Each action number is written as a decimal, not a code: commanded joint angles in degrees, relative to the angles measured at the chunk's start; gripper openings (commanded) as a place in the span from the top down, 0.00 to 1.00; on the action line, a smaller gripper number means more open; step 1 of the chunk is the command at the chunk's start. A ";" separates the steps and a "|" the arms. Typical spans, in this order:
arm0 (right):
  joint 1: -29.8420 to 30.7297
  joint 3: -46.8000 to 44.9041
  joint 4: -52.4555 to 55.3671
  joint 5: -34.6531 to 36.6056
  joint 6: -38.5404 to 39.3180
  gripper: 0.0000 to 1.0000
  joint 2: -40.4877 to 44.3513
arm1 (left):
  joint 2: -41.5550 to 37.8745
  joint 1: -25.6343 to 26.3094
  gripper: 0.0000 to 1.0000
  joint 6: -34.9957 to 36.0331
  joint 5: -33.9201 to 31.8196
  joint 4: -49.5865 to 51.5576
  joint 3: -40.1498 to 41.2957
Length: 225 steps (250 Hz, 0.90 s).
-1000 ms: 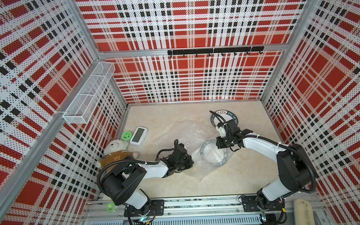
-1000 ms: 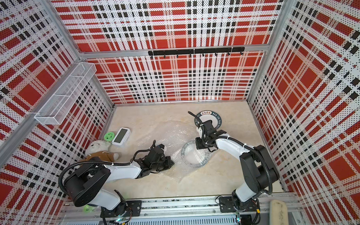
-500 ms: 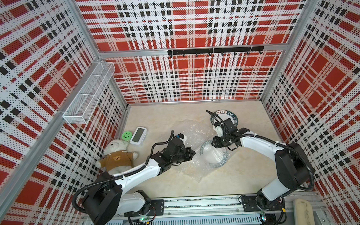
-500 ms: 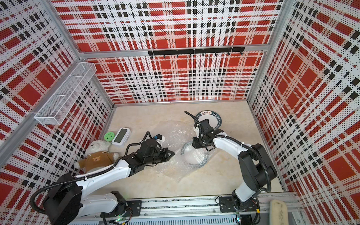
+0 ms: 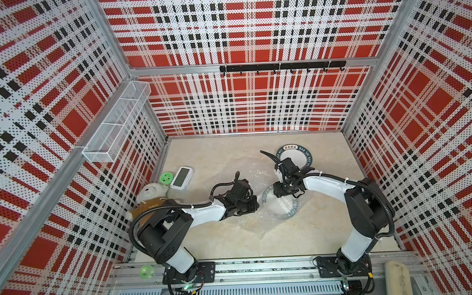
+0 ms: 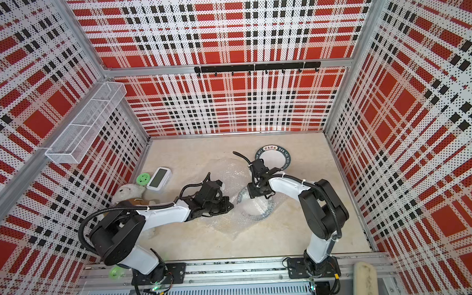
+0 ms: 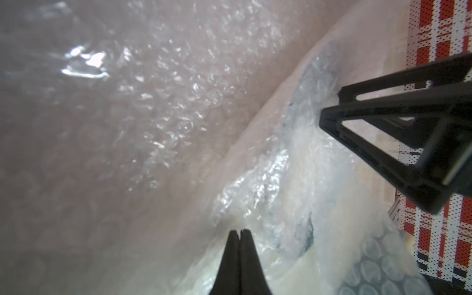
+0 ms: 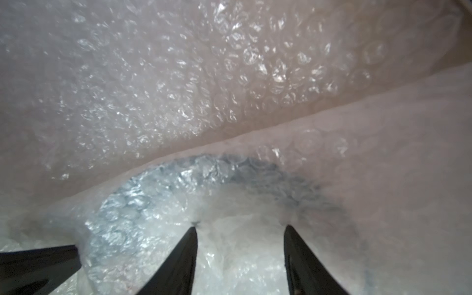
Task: Unpack dinner plates from bubble wrap
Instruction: Unwrap the bubble wrap.
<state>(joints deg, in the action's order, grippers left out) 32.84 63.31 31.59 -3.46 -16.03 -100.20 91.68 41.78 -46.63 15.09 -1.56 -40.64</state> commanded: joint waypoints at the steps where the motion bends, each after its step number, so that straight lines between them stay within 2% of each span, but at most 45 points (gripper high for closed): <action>1: 0.90 1.20 -0.18 0.49 0.60 0.62 -1.31 | 0.96 0.06 1.00 0.28 -0.33 -2.70 1.04; 24: 1.05 0.88 -0.47 -0.13 0.49 0.80 -0.60 | 1.13 -0.27 1.00 0.05 -1.33 -2.80 2.51; 60: 1.11 -0.10 -1.35 -2.07 0.81 1.00 1.84 | 2.19 -0.61 1.00 -0.20 -2.81 -2.97 4.24; 138: 0.93 -0.68 0.79 -2.63 0.62 1.00 7.90 | 3.87 -1.24 1.00 -2.99 -5.35 -4.08 7.71; 225: -5.48 -5.44 -0.83 -5.59 0.71 1.00 13.15 | 2.28 -2.00 1.00 -4.67 -9.09 -2.74 10.14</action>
<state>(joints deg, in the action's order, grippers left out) 29.80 59.79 32.93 -8.75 -15.84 -90.06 92.84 40.95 -49.91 11.92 -11.57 -33.45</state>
